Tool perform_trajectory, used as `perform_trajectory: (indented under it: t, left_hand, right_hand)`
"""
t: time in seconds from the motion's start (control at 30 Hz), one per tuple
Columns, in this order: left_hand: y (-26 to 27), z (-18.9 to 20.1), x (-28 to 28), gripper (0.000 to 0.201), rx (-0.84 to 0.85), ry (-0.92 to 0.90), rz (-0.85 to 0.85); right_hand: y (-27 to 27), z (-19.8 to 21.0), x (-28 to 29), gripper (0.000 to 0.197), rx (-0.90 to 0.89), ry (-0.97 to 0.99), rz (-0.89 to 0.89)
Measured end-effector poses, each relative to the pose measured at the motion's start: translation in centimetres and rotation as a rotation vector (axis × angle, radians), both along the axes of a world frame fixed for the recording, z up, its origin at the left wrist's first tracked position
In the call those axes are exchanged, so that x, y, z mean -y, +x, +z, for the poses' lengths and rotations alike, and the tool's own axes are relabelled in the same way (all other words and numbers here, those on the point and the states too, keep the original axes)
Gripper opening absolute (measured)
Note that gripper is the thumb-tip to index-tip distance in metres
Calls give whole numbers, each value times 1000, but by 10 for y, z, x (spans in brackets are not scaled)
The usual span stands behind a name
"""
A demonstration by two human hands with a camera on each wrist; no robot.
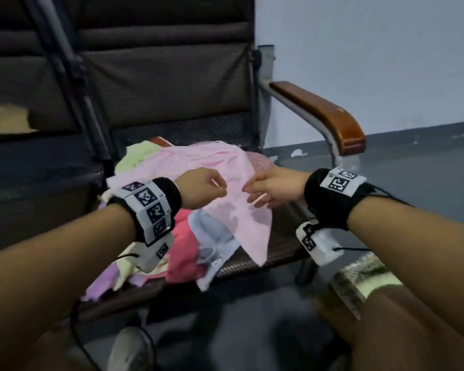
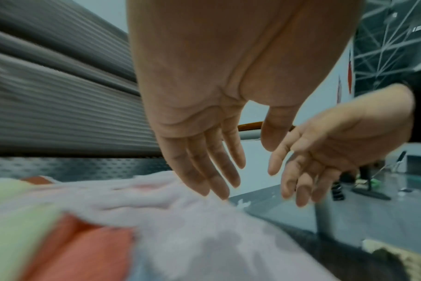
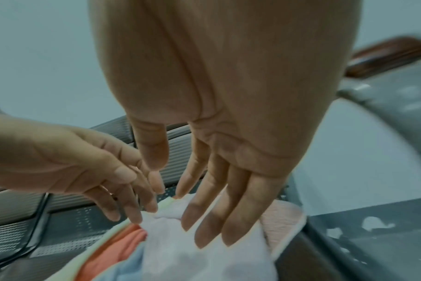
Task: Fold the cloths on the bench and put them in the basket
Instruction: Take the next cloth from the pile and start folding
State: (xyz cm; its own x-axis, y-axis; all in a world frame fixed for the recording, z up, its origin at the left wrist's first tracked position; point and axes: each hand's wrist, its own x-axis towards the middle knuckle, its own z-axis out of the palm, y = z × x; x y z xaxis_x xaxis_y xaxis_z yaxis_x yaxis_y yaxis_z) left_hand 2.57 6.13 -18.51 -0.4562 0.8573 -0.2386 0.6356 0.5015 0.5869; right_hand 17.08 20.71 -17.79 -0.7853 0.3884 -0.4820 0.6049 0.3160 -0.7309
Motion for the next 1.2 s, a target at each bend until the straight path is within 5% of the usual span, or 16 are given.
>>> perform_trajectory:
  t: [0.13,0.37,0.5,0.63,0.77,0.9,1.0,1.03,1.1,1.2]
  left_hand:
    - [-32,-29,53,32,-124,-111,77]
    - [-41,-74,60,27,-268,-178,-1]
    - [-50,-75,45,21,-297,-125,29]
    - [-63,-75,43,41,-302,14,166]
    - [-74,-75,37,78,-462,154,250]
    - [-88,-78,31,28,-466,81,283]
    - [-91,-78,30,14,-414,212,308]
    - [-89,-78,29,19,-371,256,304]
    - [-79,-77,26,61,-277,261,213]
    - [-61,-82,15,112,-366,132,66]
  right_hand:
    - [-49,-15,25,32,-26,215,110]
    - [-63,-83,23,73,197,721,373]
    - [-75,-97,20,37,112,849,401]
    - [-80,-82,21,23,-101,785,279]
    - [-78,-46,28,33,-571,426,26]
    - [-69,-15,26,25,-795,329,-47]
    - [-57,-7,10,27,-761,368,-107]
    - [-52,-7,4,29,-762,378,-124]
    - [-44,-5,-2,21,-793,335,-136]
    - [-41,1,2,21,-846,199,-94]
